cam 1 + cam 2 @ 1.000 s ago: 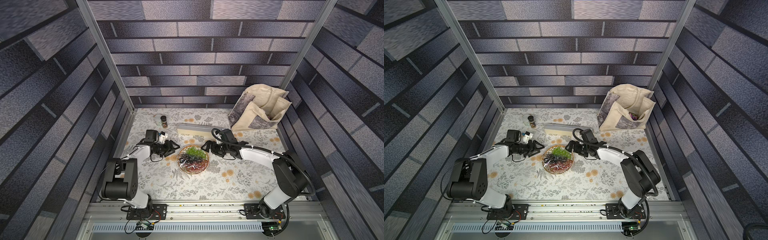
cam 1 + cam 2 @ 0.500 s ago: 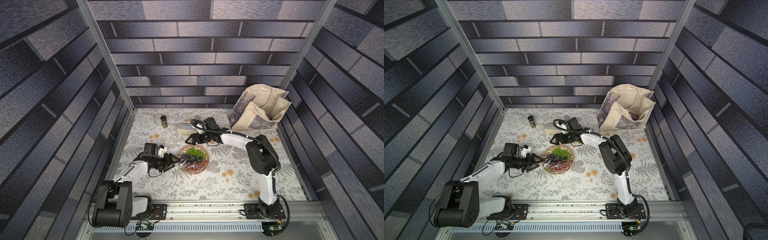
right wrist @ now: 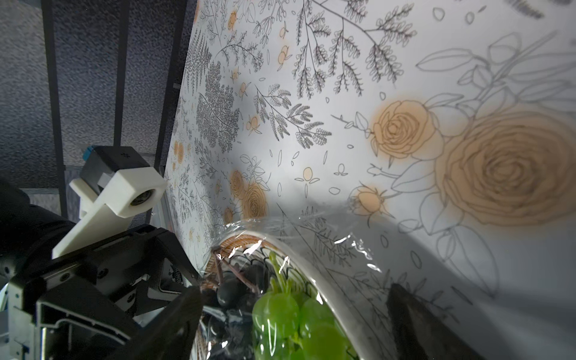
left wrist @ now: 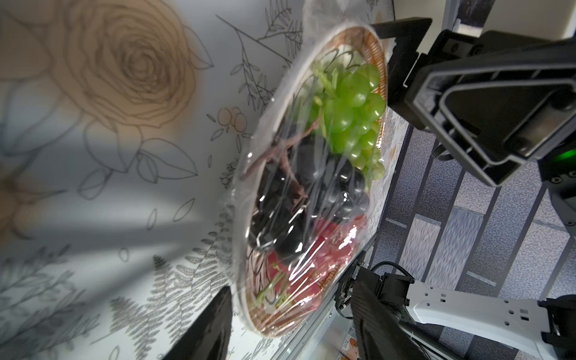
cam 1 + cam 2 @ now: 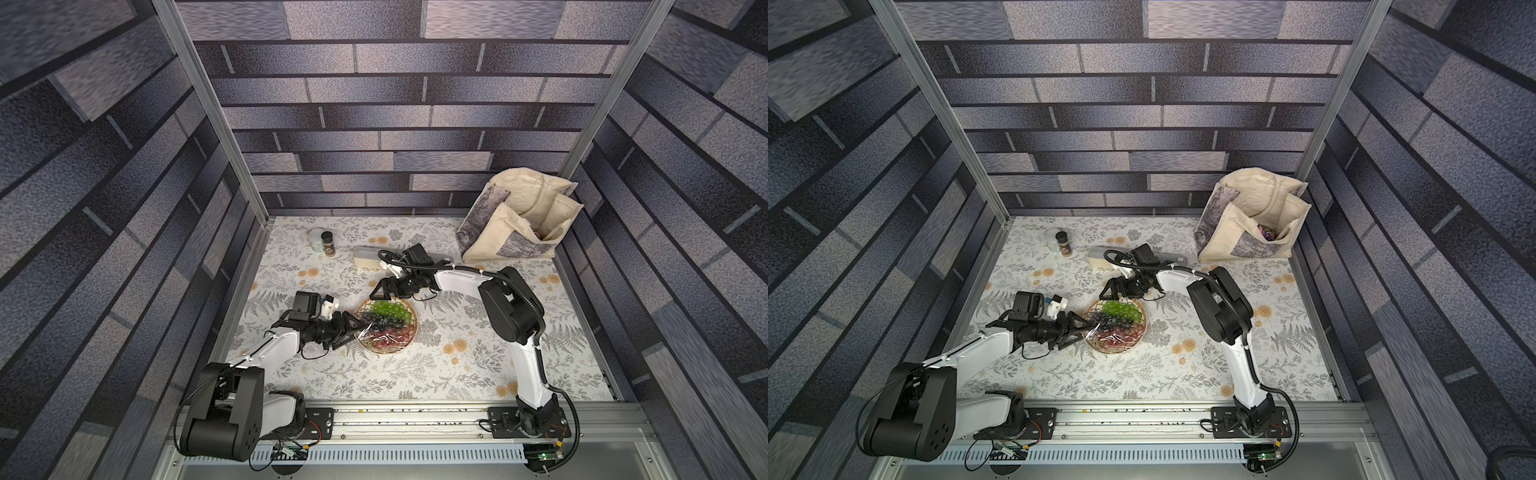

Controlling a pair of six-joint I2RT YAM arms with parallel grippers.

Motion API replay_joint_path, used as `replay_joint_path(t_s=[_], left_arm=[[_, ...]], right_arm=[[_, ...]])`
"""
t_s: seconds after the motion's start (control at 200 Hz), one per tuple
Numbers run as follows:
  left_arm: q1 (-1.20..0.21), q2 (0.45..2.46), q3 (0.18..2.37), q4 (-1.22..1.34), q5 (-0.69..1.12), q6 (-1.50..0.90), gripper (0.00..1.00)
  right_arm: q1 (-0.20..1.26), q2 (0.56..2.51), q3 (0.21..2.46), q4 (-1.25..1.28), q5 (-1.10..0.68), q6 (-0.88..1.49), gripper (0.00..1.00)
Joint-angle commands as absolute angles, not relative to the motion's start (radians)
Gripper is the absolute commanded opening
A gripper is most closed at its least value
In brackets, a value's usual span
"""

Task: Wrap the plate with plastic wrap
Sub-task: Cover the plate with plastic wrap.

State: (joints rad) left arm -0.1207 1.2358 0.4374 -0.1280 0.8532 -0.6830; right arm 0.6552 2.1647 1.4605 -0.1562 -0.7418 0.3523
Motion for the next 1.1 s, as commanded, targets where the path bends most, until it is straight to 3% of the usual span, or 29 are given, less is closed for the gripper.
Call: replay_joint_path(t_s=[0.0,0.105,0.23,0.371,0.601,0.962,1.097], left_arm=[[-0.131,1.217,0.408,-0.057,0.835,-0.741,0.65],[-0.147,1.224,0.408,-0.046,0.840,-0.750,0.66],[-0.175,1.254,0.415,-0.032,0.840,-0.757,0.67],[-0.198,1.276,0.421,-0.005,0.831,-0.772,0.67],[-0.232,1.311,0.445,0.006,0.812,-0.779,0.67],[-0.311,1.403,0.526,0.089,0.807,-0.820,0.66],[-0.313,1.415,0.539,0.083,0.744,-0.824,0.67]], right_arm=[[0.645,2.164,1.394,-0.115,-0.868,0.498,0.94],[0.606,2.094,1.332,-0.071,-0.803,0.555,0.96],[0.551,1.971,1.321,-0.257,-0.568,0.477,0.96],[0.528,1.824,1.231,-0.360,-0.462,0.449,0.98],[0.574,1.669,1.042,-0.355,-0.499,0.521,0.95],[0.608,1.747,0.965,-0.089,-0.609,0.677,0.96],[0.563,1.701,0.930,-0.109,-0.567,0.669,0.97]])
